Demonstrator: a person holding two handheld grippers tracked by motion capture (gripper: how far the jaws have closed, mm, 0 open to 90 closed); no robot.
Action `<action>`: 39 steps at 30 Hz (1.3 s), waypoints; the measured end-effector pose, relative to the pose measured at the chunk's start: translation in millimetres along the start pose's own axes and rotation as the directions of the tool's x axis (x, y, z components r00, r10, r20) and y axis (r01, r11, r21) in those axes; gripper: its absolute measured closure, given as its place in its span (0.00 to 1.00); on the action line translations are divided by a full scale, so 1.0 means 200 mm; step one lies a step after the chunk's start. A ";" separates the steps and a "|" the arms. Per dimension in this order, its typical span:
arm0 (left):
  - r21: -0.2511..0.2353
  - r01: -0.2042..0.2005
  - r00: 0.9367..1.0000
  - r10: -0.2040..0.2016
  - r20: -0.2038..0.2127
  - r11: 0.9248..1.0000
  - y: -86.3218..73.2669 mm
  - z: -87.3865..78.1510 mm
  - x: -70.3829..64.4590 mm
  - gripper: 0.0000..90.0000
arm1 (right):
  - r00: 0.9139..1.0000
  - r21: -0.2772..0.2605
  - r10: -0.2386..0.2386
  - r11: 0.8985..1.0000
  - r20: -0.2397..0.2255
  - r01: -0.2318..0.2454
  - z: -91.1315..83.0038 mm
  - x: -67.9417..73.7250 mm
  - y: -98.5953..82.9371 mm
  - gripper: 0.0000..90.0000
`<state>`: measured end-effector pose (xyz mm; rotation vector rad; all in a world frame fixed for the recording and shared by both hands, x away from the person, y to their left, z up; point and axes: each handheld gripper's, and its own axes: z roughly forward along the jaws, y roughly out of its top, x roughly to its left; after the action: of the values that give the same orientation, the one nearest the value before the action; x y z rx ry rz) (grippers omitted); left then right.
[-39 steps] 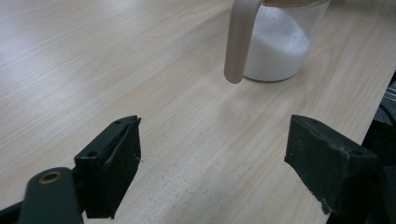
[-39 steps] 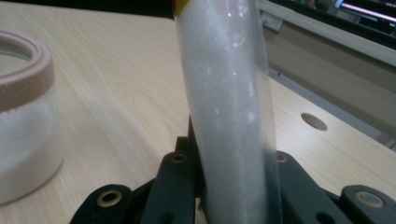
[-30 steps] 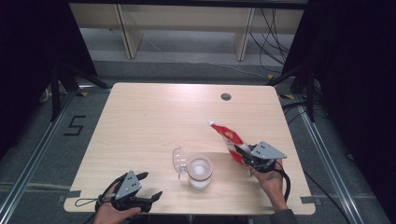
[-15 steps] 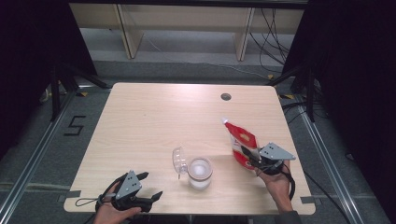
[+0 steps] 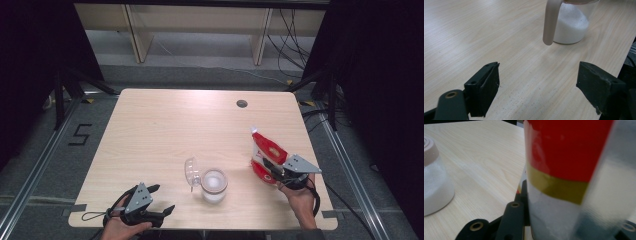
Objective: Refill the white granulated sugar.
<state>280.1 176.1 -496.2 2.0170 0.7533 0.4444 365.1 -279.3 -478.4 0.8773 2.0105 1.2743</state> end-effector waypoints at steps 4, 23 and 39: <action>-0.001 -0.019 1.000 0.019 0.003 1.000 0.00 0.00 0.01 0.20 | 0.998 0.019 0.065 0.998 0.003 -0.065 -0.02 -0.01 -0.01 0.68; -0.016 0.024 1.000 -0.023 0.010 1.000 0.01 -0.01 0.00 0.20 | 0.983 0.075 0.159 0.983 0.092 -0.166 -0.22 0.08 0.00 0.41; -0.034 0.025 1.000 -0.025 0.005 0.999 0.04 -0.01 -0.02 0.20 | 0.981 0.052 0.166 0.984 0.102 -0.172 -0.33 0.10 -0.05 0.27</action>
<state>279.7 171.7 -489.6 1.9741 0.7625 0.4349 299.5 -301.4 -467.2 1.1384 1.9409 1.2408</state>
